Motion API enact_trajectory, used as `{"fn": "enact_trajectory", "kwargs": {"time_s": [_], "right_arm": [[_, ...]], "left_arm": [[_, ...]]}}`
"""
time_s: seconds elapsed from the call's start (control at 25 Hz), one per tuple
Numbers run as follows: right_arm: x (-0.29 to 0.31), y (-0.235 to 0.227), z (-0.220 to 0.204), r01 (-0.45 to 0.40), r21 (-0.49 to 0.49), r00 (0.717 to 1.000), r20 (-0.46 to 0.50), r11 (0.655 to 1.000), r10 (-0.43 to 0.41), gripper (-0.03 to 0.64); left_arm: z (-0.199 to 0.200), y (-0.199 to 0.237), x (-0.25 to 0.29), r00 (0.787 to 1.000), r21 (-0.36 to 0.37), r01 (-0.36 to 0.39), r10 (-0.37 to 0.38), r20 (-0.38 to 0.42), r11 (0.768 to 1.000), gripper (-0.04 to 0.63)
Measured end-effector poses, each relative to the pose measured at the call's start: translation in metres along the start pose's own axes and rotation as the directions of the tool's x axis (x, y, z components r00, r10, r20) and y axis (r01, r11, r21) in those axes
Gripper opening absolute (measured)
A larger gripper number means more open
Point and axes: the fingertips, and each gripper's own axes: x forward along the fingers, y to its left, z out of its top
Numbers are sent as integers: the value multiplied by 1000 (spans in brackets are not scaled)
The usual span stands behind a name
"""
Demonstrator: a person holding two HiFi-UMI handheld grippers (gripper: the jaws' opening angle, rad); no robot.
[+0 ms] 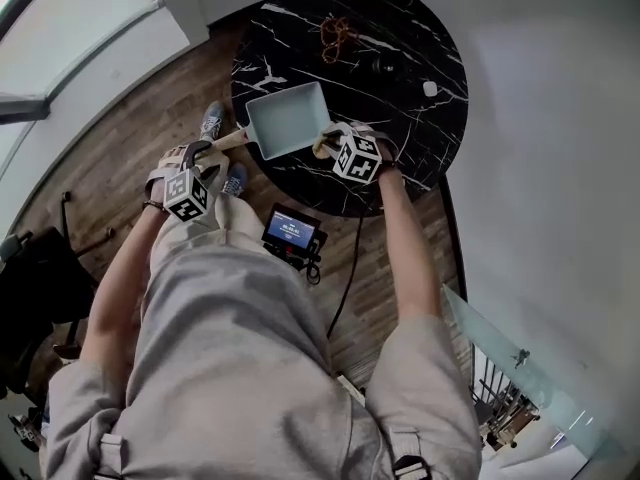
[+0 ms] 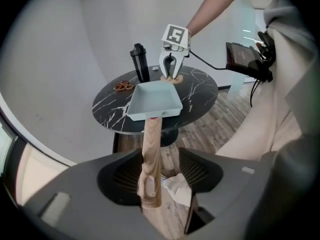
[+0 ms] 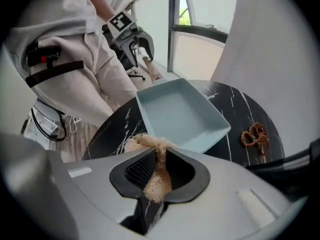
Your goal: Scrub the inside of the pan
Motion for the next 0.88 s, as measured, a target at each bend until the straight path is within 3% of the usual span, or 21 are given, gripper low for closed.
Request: {"fn": "enact_trajectory", "kwargs": {"time_s": [0.24, 0.32, 0.36, 0.44, 0.76, 0.88], "right_arm": [[1, 1, 3, -31, 25, 1000, 1, 999, 31, 75], [4, 4, 7, -44, -6, 999, -9, 999, 44, 77], [5, 6, 11, -53, -15, 999, -6, 998, 53, 77], [8, 10, 20, -75, -12, 997, 12, 997, 75, 76], [24, 29, 66, -200, 87, 976, 105, 976, 191, 76], [32, 32, 81, -263, 184, 960, 149, 947, 237, 77]], "left_arm": [[-9, 8, 15, 999, -23, -3, 2, -45, 1000, 235], [-12, 9, 21, 998, -41, -6, 4, -55, 999, 202], [-12, 11, 23, 998, -56, -7, 4, -58, 998, 136], [-11, 14, 25, 998, -81, 10, -15, -64, 997, 132], [-10, 13, 26, 995, -108, 46, -55, -79, 993, 132], [-11, 11, 26, 995, -113, 52, -61, -82, 992, 131]]}}
